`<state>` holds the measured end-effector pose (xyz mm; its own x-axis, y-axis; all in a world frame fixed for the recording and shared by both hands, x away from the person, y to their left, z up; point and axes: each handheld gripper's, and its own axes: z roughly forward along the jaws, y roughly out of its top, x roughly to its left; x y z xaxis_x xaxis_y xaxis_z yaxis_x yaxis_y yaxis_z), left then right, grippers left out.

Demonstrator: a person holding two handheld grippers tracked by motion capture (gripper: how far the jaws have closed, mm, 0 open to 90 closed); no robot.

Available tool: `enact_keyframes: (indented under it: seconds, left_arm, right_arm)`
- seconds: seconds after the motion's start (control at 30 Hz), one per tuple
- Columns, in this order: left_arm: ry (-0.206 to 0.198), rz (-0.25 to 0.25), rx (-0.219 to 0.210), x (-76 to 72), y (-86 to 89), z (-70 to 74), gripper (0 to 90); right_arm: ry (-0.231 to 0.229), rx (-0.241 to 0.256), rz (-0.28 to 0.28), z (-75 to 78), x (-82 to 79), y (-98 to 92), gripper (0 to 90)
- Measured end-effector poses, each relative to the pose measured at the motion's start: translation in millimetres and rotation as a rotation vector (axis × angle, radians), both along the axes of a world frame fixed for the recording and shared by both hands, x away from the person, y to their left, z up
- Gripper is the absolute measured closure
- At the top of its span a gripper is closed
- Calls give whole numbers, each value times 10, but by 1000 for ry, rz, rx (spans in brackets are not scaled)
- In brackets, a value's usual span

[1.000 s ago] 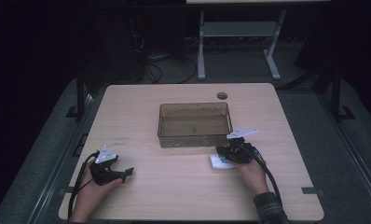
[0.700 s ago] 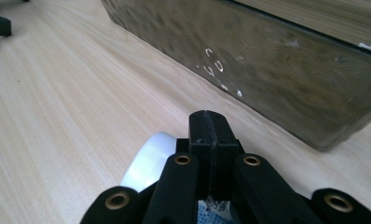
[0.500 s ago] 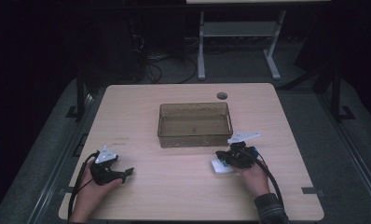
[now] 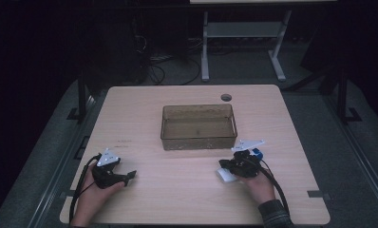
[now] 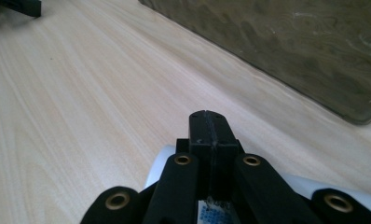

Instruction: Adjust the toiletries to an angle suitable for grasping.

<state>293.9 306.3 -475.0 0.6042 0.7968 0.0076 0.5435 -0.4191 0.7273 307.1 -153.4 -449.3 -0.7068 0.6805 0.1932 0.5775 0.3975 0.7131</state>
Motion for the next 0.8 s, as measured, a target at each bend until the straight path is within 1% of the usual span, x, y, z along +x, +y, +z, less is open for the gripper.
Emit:
enact_keyframes:
  seconds: [0.2,0.33,0.6,0.8]
  left_arm:
    - [0,0,0,0,0,0,133]
    - [0,0,0,0,0,0,133]
    - [0,0,0,0,0,0,133]
    - [0,0,0,0,0,0,133]
  right_arm:
    - [5,-8,9,0,-94,-12,900]
    - [12,-1,9,-1,-173,-61,900]
    - [14,-11,15,-8,-331,-124,900]
    - [24,-11,14,-16,-423,-165,900]
